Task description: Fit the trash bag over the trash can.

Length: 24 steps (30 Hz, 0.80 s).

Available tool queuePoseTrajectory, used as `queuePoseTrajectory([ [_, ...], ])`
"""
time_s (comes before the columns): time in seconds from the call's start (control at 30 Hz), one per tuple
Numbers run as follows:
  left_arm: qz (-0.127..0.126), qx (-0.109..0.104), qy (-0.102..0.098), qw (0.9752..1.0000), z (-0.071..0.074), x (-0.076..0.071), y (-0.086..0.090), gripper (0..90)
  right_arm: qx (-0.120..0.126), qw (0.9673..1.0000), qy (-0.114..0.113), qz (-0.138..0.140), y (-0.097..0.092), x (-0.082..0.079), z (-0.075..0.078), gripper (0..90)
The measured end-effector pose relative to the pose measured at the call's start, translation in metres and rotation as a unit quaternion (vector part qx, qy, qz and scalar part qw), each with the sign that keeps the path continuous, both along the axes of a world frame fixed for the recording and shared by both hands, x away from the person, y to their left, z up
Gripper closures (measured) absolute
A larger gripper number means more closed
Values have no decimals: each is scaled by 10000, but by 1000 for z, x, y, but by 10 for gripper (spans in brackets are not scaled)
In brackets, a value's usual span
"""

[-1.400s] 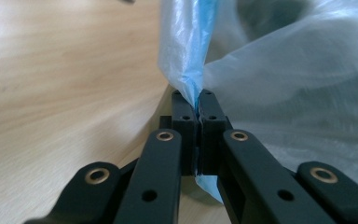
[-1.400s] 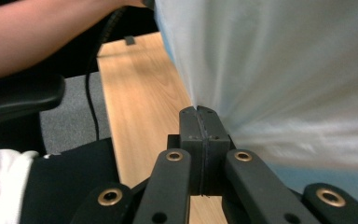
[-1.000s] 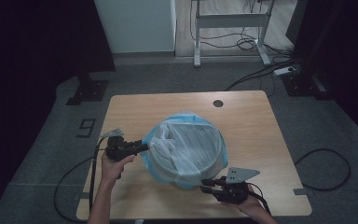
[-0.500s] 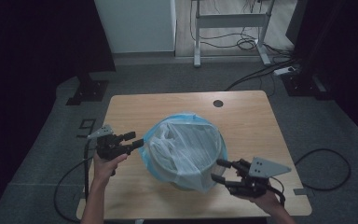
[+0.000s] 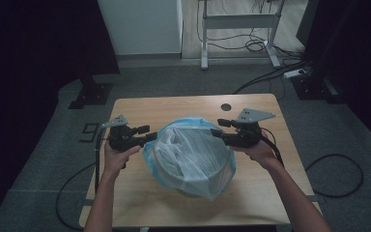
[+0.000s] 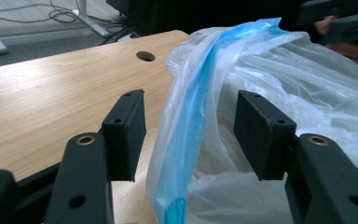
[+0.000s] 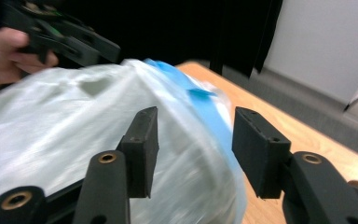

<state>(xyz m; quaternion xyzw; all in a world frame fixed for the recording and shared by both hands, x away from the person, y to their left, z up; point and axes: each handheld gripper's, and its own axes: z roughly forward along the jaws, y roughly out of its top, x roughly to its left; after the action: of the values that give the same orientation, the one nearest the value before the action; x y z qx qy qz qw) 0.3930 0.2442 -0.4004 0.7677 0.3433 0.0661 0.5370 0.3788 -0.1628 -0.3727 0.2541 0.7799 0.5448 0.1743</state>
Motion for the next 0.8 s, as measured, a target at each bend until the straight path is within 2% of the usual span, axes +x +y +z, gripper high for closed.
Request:
queuePoseTrajectory([
  [0.1,-16,30,27,10000,-1,4,-1,439,-85,9997,205,-31,4,17,-4,610],
  [0.27,-10,74,89,9999,-3,8,-1,453,-69,9993,370,-30,5,29,-7,886],
  [0.4,18,49,130,9999,-4,11,0,474,-13,9992,398,-50,6,33,-6,893],
  [0.57,29,73,178,9998,-5,13,-2,480,211,9982,437,-347,1,44,-5,893],
  [0.7,70,62,217,9997,-6,15,-2,495,174,9964,625,-549,-6,59,-14,893],
  [0.73,72,55,229,9997,-7,16,-2,507,193,9951,746,-612,-9,67,-21,893],
  [0.8,104,82,249,9996,-8,17,-3,515,189,9948,791,-616,-10,70,-25,892],
])
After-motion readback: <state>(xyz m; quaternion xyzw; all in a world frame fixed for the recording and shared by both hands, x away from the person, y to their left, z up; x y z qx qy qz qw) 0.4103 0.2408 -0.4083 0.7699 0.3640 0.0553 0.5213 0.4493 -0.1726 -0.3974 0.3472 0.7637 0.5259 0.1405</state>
